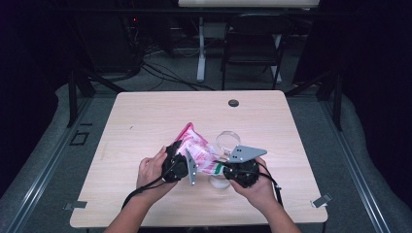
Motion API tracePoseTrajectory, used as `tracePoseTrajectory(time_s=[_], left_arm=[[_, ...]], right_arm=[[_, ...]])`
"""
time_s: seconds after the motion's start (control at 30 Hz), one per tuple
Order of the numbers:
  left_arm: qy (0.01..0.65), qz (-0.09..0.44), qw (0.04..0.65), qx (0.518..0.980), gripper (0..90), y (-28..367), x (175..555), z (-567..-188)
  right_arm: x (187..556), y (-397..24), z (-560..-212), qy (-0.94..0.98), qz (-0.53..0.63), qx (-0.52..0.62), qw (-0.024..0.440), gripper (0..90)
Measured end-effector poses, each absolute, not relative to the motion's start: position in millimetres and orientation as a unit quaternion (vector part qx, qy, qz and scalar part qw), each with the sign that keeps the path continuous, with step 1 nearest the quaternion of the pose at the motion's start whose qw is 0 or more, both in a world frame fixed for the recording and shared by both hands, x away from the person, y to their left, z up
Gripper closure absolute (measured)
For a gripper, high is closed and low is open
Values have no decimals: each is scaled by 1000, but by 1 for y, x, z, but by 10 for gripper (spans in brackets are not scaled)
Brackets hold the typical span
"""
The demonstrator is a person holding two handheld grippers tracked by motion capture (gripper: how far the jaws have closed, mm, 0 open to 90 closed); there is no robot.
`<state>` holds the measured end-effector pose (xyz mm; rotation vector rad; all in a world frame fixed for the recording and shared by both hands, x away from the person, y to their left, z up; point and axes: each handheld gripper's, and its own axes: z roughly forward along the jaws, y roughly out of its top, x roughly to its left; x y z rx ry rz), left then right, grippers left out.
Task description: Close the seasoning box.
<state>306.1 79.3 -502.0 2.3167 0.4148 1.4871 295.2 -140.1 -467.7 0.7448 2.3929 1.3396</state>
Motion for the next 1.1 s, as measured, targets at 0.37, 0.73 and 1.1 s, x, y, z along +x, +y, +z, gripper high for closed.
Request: tracePoseTrajectory(time_s=[0.37,0.73,1.1], left_arm=[[124,543,153,816,610,77,304,-500],[101,559,130,813,613,73,303,-498],[87,566,111,813,615,70,303,-491]], right_arm=[[296,-141,-469,833,465,262,149,900],[296,-142,-470,832,465,265,150,900],[296,-144,-470,828,468,268,153,900]])
